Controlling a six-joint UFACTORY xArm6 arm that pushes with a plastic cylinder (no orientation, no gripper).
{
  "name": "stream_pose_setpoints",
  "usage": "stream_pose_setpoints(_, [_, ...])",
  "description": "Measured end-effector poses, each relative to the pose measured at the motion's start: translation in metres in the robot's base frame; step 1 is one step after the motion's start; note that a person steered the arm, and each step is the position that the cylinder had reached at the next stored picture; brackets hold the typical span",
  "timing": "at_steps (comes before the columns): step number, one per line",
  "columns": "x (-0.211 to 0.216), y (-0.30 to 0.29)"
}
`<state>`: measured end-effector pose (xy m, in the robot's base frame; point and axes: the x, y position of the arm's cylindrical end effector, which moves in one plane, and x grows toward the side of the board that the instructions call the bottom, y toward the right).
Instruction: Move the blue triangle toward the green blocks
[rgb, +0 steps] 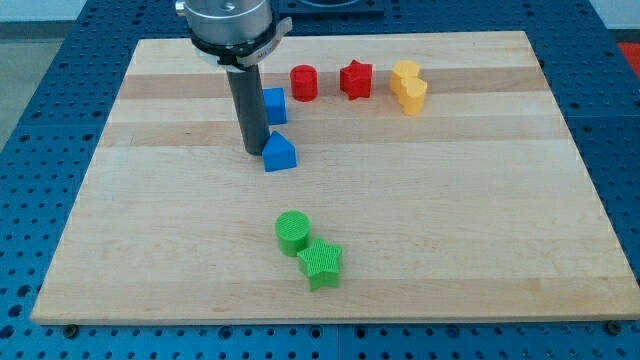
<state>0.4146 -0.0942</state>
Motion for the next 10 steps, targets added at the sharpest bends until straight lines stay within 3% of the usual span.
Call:
stream_pose_setpoints(6, [-0.004, 0.072])
stream_pose_setpoints(8, [-0.004, 0.074])
stream_pose_setpoints(10, [0.028, 0.044])
